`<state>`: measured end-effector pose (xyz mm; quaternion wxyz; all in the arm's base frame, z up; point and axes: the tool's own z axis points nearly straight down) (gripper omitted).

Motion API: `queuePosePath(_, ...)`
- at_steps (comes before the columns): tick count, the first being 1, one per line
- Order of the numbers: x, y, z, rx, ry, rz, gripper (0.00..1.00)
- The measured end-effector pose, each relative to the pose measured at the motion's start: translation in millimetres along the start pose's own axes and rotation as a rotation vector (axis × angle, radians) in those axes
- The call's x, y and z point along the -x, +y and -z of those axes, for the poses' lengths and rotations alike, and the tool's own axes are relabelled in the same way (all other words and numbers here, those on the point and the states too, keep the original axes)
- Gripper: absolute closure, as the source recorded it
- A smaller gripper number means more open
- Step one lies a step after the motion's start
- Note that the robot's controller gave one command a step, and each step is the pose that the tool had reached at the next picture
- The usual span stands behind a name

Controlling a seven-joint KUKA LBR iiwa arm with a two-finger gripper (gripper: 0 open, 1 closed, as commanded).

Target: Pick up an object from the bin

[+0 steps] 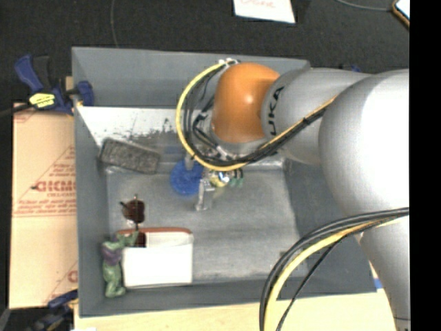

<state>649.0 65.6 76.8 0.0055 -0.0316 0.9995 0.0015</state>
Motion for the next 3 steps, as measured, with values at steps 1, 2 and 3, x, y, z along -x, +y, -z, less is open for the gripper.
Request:
queuePosePath(1,-4.5,3.3,-3.6,0.001,-0.018,-0.012,0.00)
queuePosePath(2,2.5,0.1,2.9,0.001,-0.015,-0.004,1.00)
queuePosePath(3,2.4,0.1,3.2,0.001,-0.015,-0.005,1.00)
